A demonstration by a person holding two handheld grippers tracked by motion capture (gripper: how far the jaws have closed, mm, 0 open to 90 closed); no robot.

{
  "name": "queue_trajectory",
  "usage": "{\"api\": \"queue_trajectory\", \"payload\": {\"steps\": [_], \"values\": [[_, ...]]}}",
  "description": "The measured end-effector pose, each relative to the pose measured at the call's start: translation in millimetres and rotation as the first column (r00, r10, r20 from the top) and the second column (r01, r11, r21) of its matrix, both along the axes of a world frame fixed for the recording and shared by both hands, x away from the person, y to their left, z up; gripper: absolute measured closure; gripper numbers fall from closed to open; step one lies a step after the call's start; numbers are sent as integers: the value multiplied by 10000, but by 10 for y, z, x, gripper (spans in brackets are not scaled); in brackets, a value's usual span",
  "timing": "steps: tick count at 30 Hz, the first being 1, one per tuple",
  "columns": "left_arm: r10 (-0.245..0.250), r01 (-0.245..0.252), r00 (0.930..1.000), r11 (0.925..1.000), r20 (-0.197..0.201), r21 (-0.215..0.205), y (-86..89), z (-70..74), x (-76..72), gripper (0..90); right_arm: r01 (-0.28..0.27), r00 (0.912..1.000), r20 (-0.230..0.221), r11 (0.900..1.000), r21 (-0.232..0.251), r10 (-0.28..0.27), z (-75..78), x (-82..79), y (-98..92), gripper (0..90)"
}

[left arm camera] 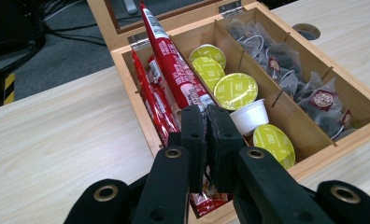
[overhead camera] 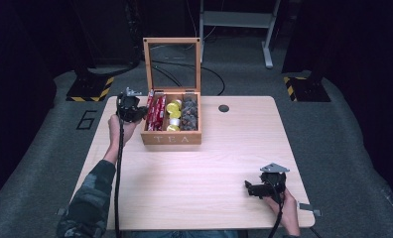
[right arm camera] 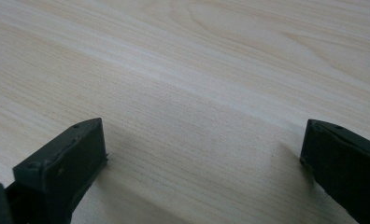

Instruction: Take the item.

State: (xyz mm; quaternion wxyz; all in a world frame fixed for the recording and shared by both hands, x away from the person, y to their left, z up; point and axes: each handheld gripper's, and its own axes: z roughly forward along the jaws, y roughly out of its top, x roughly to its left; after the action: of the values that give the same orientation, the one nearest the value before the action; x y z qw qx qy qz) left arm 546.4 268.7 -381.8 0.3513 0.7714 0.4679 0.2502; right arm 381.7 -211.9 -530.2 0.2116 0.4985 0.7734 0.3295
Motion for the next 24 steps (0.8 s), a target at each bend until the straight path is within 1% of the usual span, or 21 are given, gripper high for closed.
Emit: {"api": "queue_trajectory", "payload": {"steps": [1,2,4,5,6,7,10,11,13,15,20,22,24], "values": [[-22,22,10000,10000,75,83,9,2,-28,858,1,10000,4,10000,0,-1,0,0,0,0],[29,-29,9999,10000,135,-3,10,0,-41,858,1,10000,1,10000,-1,-1,0,0,0,0],[-26,25,9999,10000,132,49,25,9,-54,859,8,10000,6,10000,2,-8,0,0,0,0],[-3,5,9998,10000,218,-50,45,19,-84,858,0,10000,-21,10000,-15,0,1,-1,0,0],[-3,5,9998,10000,218,-50,45,19,-84,858,6,10000,-11,10000,-8,-6,1,-1,0,0],[19,-17,9996,10000,296,-72,68,32,-117,858,4,10000,-18,10000,-13,-4,1,-1,0,0],[-19,23,9996,9999,284,-144,103,54,-143,858,3,10000,-19,10000,-13,-3,1,-1,0,0],[17,-10,9993,9998,381,-192,116,64,-157,858,3,10000,-19,10000,-13,-3,1,-1,0,0],[59,-51,9992,9998,400,-194,141,100,-192,859,6,10000,-16,10000,-10,-6,1,-1,1,0],[79,-70,9985,9998,538,-180,180,142,-237,859,8,10000,-4,10000,-3,-8,0,-1,0,0],[114,-101,9976,9998,678,-193,224,174,-287,859,9,10000,5,10000,2,-9,0,-1,0,0],[122,-115,9970,9999,770,-90,249,175,-311,859,7,10000,0,10000,-2,-7,0,0,0,0],[179,-173,9970,9998,755,-84,273,169,-331,859,7,10000,-10,10000,-6,-7,0,-1,0,0]]}}
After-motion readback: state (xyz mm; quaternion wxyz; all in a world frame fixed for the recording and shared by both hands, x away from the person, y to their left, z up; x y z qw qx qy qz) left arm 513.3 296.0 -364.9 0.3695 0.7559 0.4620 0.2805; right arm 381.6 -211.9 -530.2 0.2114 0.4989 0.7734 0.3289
